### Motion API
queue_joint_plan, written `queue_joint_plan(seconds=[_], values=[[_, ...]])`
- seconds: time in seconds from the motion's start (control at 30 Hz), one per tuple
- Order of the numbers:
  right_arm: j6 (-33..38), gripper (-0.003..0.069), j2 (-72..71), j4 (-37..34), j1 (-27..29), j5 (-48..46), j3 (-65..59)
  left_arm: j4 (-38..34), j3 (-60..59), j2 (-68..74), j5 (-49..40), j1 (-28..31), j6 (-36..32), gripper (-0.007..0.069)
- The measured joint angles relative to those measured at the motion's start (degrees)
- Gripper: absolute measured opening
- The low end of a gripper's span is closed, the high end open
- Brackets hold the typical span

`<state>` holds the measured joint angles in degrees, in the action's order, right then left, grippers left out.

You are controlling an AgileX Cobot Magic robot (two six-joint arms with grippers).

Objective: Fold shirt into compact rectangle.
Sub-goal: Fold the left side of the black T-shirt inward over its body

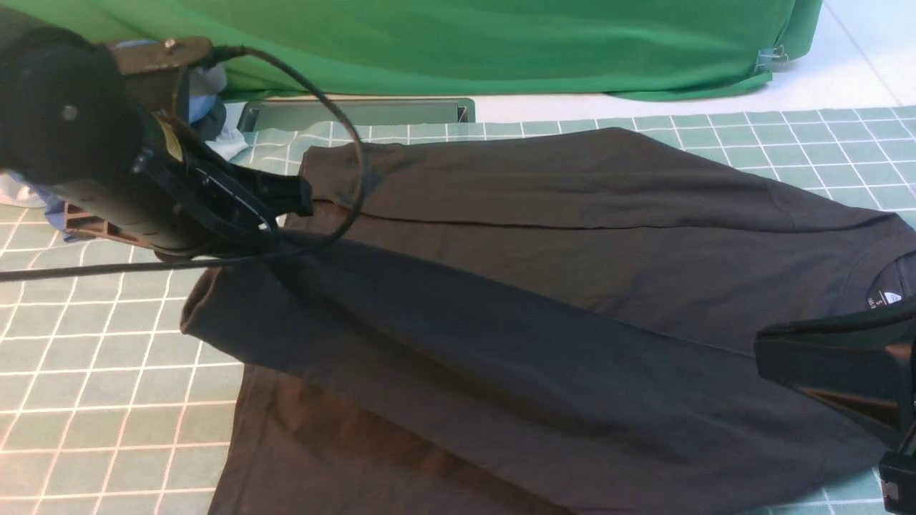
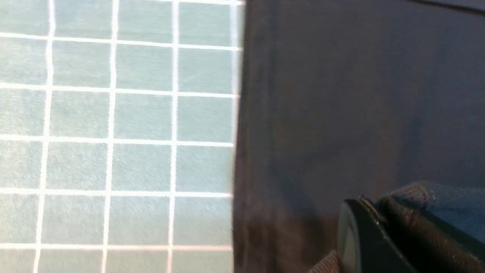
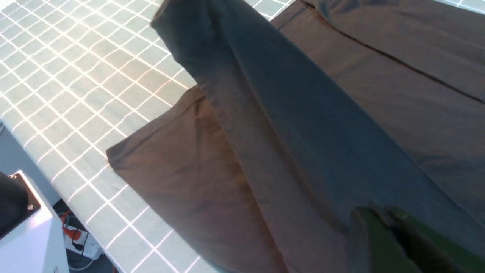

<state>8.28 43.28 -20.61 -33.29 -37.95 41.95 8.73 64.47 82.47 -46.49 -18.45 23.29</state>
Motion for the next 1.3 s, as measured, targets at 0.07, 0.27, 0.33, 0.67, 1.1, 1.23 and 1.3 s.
queue_joint_plan(seconds=[0.07,0.27,0.33,0.67,1.1,1.23,1.3], values=[[0.0,0.0037,0.0,0.0,0.0,0.05,0.0,0.15,0.0,1.22,0.64,0.49,-0.78,0.0034],[-0.19,0.0038,0.0,0.0,0.0,0.11,0.0,7.21,0.0,8.22,4.24,0.91,-1.74,0.0034],[-0.19,0.0038,0.0,0.0,0.0,0.11,0.0,8.8,0.0,9.56,5.16,0.91,-1.12,0.0034],[-2.12,0.0038,0.0,0.29,0.0,-0.07,0.0,15.43,0.0,14.93,7.28,0.91,2.89,0.0034],[-22.46,0.0048,16.32,18.0,2.11,-19.69,1.68,13.76,0.0,15.37,8.44,0.91,2.34,0.019],[-20.27,0.0139,25.3,15.53,2.22,-17.93,1.5,14.0,1.3,14.75,6.36,0.91,2.51,0.0298],[-19.28,0.0187,27.48,14.63,2.22,-17.34,1.37,13.34,2.0,13.91,5.76,0.98,2.92,0.0308]])
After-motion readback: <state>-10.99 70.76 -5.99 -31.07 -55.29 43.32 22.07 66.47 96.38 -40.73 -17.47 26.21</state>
